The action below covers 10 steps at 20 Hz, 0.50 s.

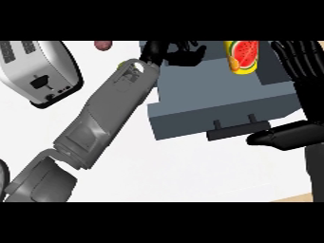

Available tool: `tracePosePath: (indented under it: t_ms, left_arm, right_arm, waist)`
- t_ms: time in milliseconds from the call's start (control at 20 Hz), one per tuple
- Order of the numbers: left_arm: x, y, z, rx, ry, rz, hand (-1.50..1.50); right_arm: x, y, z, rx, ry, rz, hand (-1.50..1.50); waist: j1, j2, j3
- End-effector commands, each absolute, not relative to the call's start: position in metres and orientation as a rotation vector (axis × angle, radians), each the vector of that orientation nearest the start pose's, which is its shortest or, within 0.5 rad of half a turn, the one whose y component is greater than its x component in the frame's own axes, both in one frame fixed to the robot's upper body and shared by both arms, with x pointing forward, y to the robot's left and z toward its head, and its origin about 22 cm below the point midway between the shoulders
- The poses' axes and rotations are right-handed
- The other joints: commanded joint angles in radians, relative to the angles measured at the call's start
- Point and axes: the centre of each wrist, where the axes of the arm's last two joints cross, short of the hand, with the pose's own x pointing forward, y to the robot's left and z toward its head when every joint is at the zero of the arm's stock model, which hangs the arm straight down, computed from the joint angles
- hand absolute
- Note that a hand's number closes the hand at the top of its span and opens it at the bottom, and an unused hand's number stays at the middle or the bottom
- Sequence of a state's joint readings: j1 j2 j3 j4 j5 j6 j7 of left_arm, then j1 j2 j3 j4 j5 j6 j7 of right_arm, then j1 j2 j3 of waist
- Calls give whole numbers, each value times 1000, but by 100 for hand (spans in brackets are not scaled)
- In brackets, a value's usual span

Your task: Pick up the cup, place it into the drawer and close the drawer

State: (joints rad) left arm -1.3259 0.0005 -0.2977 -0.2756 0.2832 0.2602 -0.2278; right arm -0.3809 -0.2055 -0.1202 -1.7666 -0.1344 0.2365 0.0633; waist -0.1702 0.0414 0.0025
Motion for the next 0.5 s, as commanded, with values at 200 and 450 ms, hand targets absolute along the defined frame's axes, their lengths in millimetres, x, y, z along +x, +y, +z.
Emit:
tracePosePath:
  t_ms: [200, 450]
  left_arm:
    - [441, 45, 113, -92, -1762, -319, -150]
    - [439, 42, 124, -277, -1858, -217, -150]
  right_arm:
    - [302, -229, 153, 375, -2016, 464, -150]
    - [297, -196, 160, 622, -1969, 663, 150]
  waist:
    - [-48, 17, -1]
    - [-37, 9, -4]
